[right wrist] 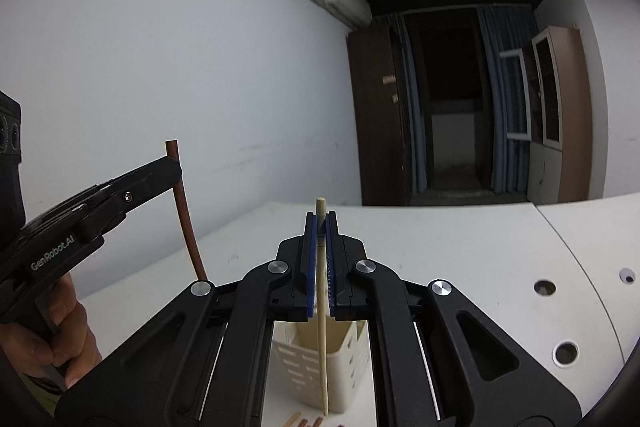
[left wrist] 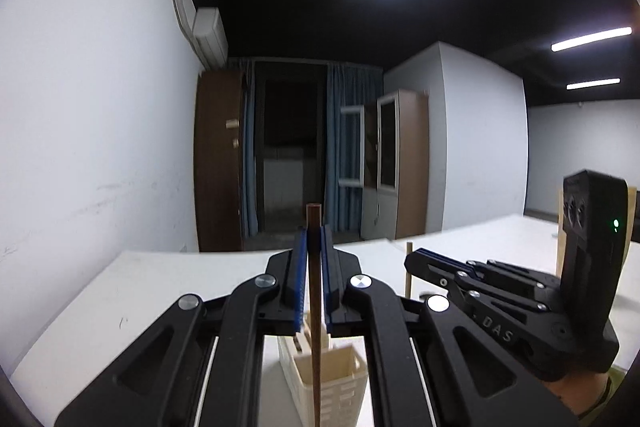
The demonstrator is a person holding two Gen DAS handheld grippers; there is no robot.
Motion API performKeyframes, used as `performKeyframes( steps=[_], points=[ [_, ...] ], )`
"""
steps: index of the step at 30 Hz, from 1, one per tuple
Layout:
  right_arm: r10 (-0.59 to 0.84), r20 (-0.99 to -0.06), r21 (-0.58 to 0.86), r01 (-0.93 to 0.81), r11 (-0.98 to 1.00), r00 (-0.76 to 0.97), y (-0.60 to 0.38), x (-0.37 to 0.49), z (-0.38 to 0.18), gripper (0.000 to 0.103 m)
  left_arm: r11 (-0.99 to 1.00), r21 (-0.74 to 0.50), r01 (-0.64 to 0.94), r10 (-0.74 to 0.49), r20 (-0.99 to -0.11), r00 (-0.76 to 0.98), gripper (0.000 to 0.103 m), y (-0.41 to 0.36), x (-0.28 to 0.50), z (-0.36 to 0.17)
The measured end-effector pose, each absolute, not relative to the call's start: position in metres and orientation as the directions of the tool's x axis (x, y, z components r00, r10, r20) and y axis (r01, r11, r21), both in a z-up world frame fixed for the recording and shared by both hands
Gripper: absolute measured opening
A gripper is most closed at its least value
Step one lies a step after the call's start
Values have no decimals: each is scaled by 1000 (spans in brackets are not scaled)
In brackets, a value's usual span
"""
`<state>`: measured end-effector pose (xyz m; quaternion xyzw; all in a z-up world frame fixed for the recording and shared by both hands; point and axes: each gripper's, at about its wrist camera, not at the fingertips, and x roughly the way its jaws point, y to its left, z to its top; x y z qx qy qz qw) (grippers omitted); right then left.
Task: Organize utensils
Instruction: 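Lift the chopsticks and drop them into the cream holder with both tools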
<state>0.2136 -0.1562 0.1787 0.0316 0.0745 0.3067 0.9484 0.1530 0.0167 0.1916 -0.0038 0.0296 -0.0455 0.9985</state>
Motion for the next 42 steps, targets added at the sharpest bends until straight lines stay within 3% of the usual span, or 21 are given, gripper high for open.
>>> performKeyframes(
  steps=[10,12,19,34,42],
  points=[
    [614,77,117,-619,777,785,-166,216,188,4,998,11,61,-62,193,979,7,5,133,204],
    [621,85,114,-627,771,779,-164,220,185,4,997,24,67,-70,209,975,7,0,137,203],
    [622,56,101,-624,775,781,-151,242,172,4,998,12,61,-62,141,988,7,-1,169,192],
    [617,-110,120,-605,787,780,-135,272,138,4,994,-32,106,-109,-104,989,7,20,218,140],
    [611,-166,107,-602,791,774,-128,270,125,4,990,-41,132,-136,-155,978,7,25,232,125]
  ],
)
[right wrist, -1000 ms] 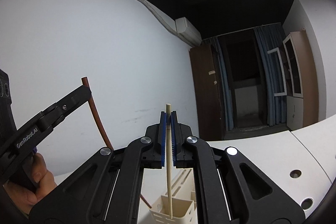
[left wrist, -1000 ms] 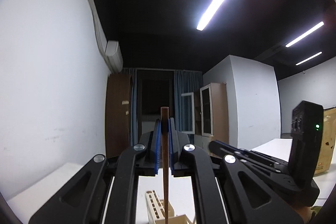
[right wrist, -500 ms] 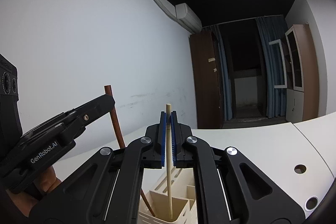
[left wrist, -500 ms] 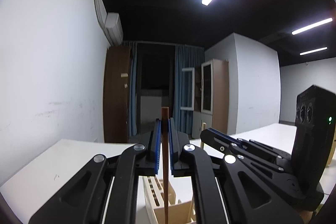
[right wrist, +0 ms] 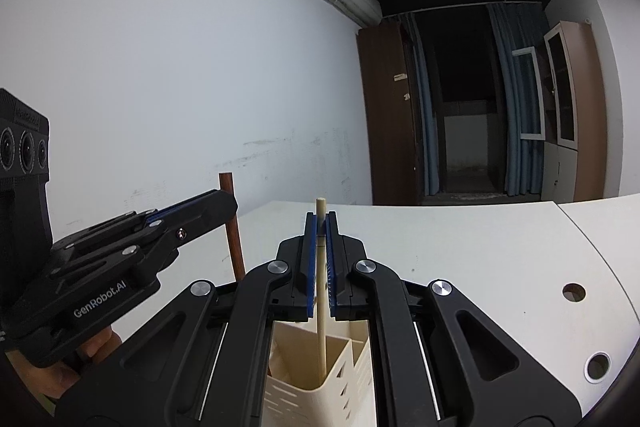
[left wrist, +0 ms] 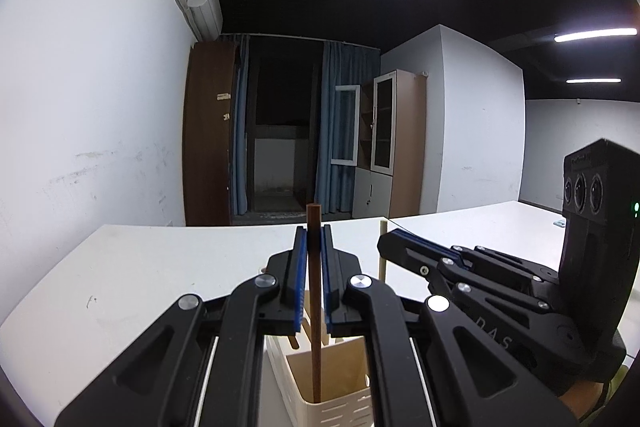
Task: Organize utensils
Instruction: 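Lift the chopsticks and drop them into the cream holder with both tools, then open both tools and move them back toward the chopsticks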
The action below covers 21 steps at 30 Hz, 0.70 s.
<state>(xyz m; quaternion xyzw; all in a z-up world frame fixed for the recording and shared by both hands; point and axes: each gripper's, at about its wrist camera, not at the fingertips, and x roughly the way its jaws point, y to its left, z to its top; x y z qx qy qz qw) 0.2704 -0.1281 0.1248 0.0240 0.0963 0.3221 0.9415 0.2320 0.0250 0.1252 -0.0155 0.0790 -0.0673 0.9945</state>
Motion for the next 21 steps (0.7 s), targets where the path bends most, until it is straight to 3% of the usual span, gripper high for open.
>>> performKeyframes(
  steps=[21],
  points=[
    [580,-224,111,-571,813,783,-125,253,113,7,988,-50,147,-155,-233,960,7,33,238,109]
  ],
)
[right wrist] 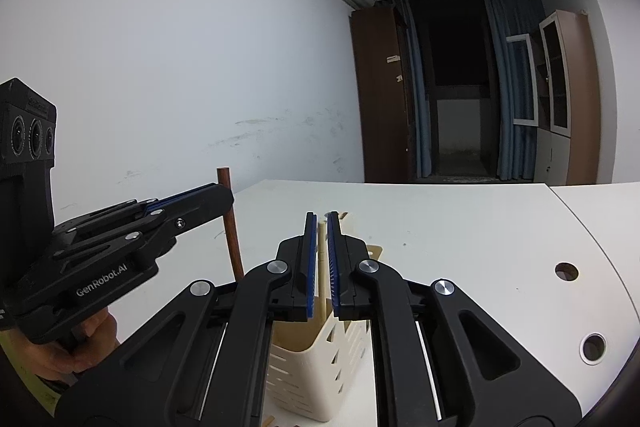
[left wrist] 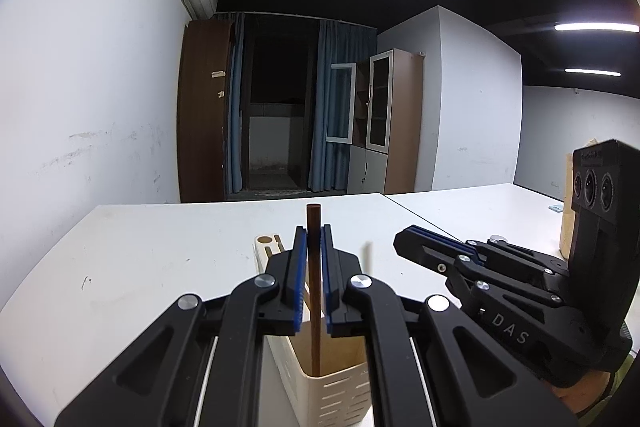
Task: Organize utensils
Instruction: 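Open both tools and move them back toward the chopsticks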
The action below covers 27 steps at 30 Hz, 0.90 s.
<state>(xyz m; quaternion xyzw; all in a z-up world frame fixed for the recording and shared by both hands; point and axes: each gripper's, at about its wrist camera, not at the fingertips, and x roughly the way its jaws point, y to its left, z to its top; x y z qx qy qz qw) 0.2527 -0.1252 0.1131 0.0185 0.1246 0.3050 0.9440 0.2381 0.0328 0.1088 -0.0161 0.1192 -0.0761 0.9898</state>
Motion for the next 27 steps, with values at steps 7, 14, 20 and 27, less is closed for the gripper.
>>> performKeyframes(
  steps=[7,14,20,27],
  points=[
    [558,-230,124,-545,829,797,-144,245,111,10,988,-75,133,-146,-218,965,27,42,230,119],
    [537,-250,113,-526,843,806,-152,234,111,17,992,-71,109,-122,-220,968,29,44,217,122],
    [513,-277,101,-506,857,812,-160,219,111,24,995,-53,87,-98,-264,960,29,42,204,121],
    [495,-333,127,-482,867,803,-165,199,101,30,999,-7,53,-52,-367,929,38,32,200,113]
  ],
)
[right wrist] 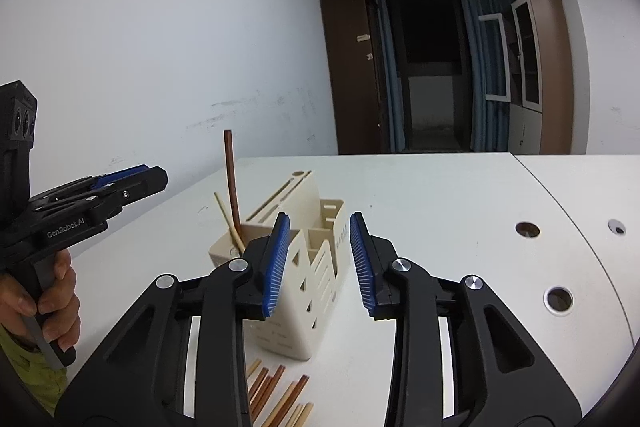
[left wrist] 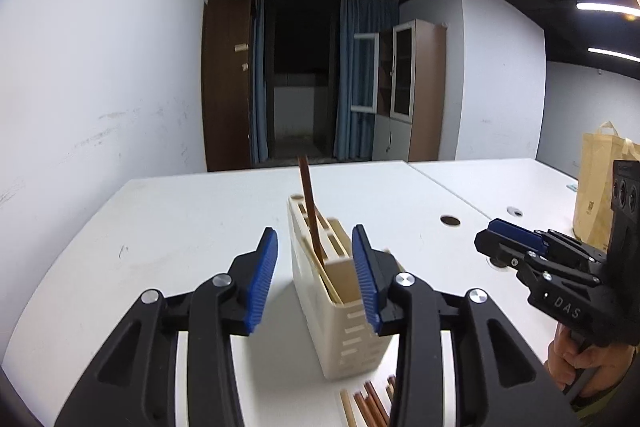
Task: Organize utensils
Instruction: 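Open both tools and move them back toward the chopsticks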
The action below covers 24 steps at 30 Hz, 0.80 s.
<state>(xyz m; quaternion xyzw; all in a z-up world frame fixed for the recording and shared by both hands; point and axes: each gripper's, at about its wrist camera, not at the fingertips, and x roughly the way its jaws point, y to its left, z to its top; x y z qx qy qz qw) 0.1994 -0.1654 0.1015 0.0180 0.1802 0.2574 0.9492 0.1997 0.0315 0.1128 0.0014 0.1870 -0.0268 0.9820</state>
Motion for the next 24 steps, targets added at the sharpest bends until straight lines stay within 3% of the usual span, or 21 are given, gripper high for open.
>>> performKeyframes(
  steps=[4,6,24],
  points=[
    [482,-383,121,-474,872,788,-165,189,89,40,999,2,51,-46,-418,907,39,26,196,106],
    [474,-420,111,-475,873,774,-162,185,82,40,999,3,42,-37,-435,900,46,26,194,101],
    [365,-673,74,-432,899,643,-158,178,34,46,994,-57,88,-104,-646,756,46,31,190,46]
  ],
)
